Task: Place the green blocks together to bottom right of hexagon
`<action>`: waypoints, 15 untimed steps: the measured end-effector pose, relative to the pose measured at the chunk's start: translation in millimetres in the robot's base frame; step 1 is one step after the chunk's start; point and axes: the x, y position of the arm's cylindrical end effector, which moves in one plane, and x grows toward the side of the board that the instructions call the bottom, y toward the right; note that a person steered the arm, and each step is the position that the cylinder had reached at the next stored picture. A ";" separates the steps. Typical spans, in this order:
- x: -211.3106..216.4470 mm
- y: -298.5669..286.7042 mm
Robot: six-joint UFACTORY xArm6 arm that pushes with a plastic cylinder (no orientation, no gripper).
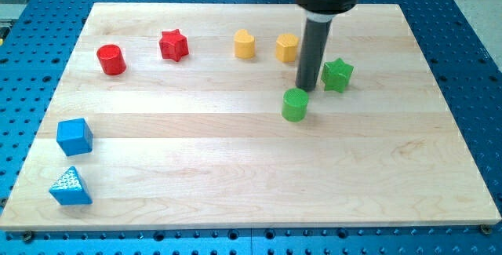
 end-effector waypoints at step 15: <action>61.9 -103.2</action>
